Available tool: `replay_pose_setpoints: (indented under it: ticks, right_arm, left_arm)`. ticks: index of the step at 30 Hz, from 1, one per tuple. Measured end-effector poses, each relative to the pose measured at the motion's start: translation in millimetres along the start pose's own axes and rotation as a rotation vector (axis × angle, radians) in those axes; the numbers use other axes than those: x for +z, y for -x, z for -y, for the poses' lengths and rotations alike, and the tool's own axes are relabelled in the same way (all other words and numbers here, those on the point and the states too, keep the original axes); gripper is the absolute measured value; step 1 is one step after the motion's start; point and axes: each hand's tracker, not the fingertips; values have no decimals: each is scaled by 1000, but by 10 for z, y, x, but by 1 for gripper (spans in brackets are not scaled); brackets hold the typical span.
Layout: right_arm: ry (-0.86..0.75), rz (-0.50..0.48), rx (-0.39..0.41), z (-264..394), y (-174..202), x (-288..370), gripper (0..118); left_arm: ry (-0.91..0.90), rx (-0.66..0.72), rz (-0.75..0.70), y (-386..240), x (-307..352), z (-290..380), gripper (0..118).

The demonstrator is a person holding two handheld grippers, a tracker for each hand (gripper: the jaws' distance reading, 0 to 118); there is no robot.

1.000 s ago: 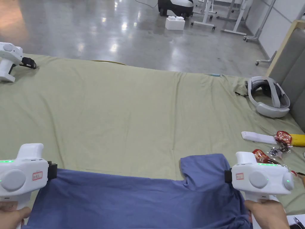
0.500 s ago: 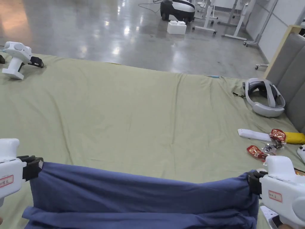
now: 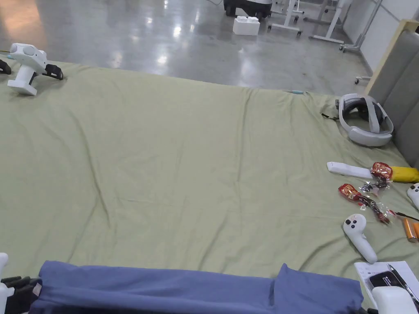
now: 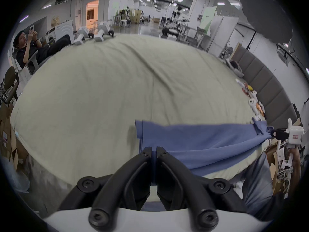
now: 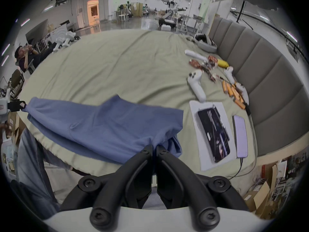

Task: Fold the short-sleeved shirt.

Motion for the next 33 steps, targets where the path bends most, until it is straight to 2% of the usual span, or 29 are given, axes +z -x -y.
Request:
replay_pose_setpoints:
  ticks: [8,10,11,13,14,15,17,23,28,30,33]
  right_arm:
    - [108,24,24,204,76,-443,5]
    - [105,35,29,204,116,-468,7]
    - [99,40,33,200,140,-441,13]
    - [102,64,36,120,175,-347,61]
    - [76,78,32,80,180,-285,75]
    - [42,90,32,35,182,-199,78]
    - [-32,115,28,-126,207,-60,78]
    - [-293,78,-22,-633,386,159,78]
    - [-602,41,-52,-990,880,322,75]
    - [-705,58,-53,-1085,1071,386,70]
    - [-839,95,-95,-1191,1294,473,57]
  left_arm:
    - [96,-12,-42,-7,-386,214,7]
    - [93,-2,-48,-18,-381,211,12]
    - [87,5,-50,-20,-369,200,19]
    - [75,55,-34,-12,-315,133,48]
    - [55,69,-48,-22,-286,90,66]
    - [33,72,-84,-40,-262,54,68]
    - [-30,36,-122,-73,-195,-32,68]
    - [-233,9,-92,-436,-30,-427,68]
    - [-474,-50,-114,-874,40,-764,67]
    - [-567,-43,-116,-1040,117,-860,66]
    - [-701,-39,-124,-1269,250,-950,60]
